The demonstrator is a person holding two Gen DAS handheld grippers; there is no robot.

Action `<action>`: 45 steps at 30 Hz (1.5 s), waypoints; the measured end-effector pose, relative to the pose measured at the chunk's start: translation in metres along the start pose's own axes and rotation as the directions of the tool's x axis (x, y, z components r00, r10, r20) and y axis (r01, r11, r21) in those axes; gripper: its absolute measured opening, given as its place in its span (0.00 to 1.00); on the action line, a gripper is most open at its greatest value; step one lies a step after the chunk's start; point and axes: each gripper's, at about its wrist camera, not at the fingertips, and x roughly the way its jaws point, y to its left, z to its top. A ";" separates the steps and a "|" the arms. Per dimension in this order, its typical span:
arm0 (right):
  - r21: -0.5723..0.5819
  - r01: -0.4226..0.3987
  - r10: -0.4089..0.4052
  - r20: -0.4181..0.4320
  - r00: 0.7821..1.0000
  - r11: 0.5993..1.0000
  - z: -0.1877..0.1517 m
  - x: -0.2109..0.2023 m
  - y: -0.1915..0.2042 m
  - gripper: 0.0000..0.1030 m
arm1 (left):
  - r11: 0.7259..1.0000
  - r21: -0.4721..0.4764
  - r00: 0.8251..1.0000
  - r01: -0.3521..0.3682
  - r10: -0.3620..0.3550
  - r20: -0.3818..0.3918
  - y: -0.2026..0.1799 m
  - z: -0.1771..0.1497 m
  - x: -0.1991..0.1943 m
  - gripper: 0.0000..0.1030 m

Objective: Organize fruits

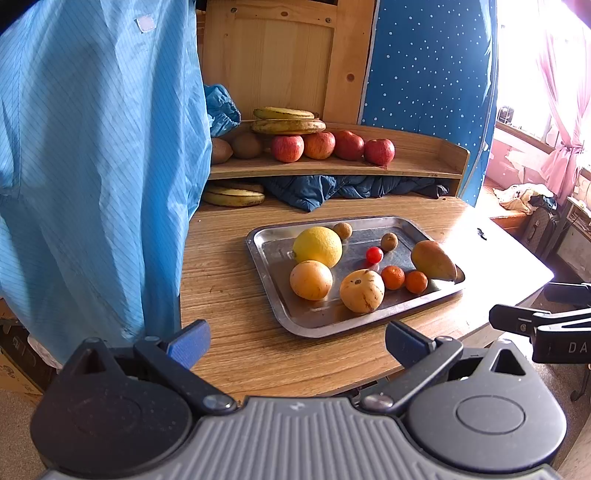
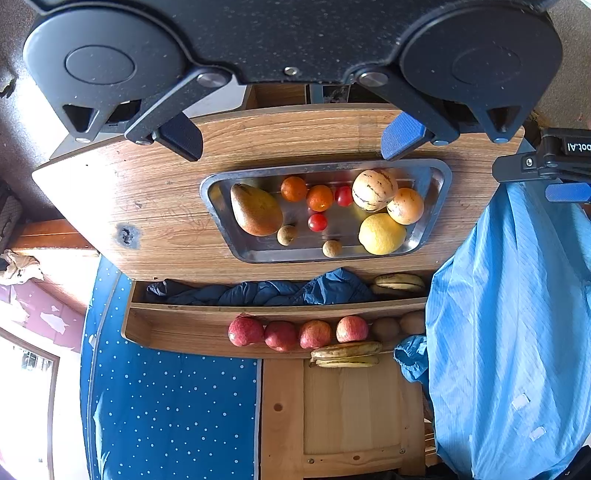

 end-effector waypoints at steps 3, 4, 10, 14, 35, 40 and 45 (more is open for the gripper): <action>0.000 0.000 0.000 0.000 1.000 1.000 0.000 0.000 0.000 0.99 | 1.000 -0.001 1.000 -0.001 0.001 -0.001 0.000 0.000 0.000 1.00; 0.000 0.000 0.000 0.000 1.000 1.000 0.000 0.000 0.000 0.99 | 1.000 -0.001 1.000 0.000 0.000 -0.001 0.000 0.000 0.000 1.00; -0.001 0.000 0.000 -0.001 1.000 1.000 0.000 0.000 0.000 0.99 | 1.000 -0.001 1.000 0.000 0.000 -0.001 0.000 0.000 0.000 1.00; -0.001 0.000 0.000 -0.001 1.000 1.000 0.000 0.000 0.000 0.99 | 1.000 -0.001 1.000 -0.001 0.001 -0.002 0.000 0.001 0.000 1.00; -0.001 0.001 -0.001 -0.003 1.000 1.000 0.001 0.001 0.002 0.99 | 1.000 0.000 1.000 -0.001 0.001 -0.006 0.001 -0.002 0.003 1.00; -0.002 0.001 -0.001 -0.004 1.000 1.000 0.000 0.001 0.002 0.99 | 1.000 0.000 1.000 -0.001 0.001 -0.006 0.001 -0.002 0.003 1.00; -0.003 0.000 0.000 -0.004 1.000 1.000 0.001 0.002 0.001 0.99 | 1.000 0.000 1.000 -0.001 0.001 -0.006 0.001 -0.001 0.003 1.00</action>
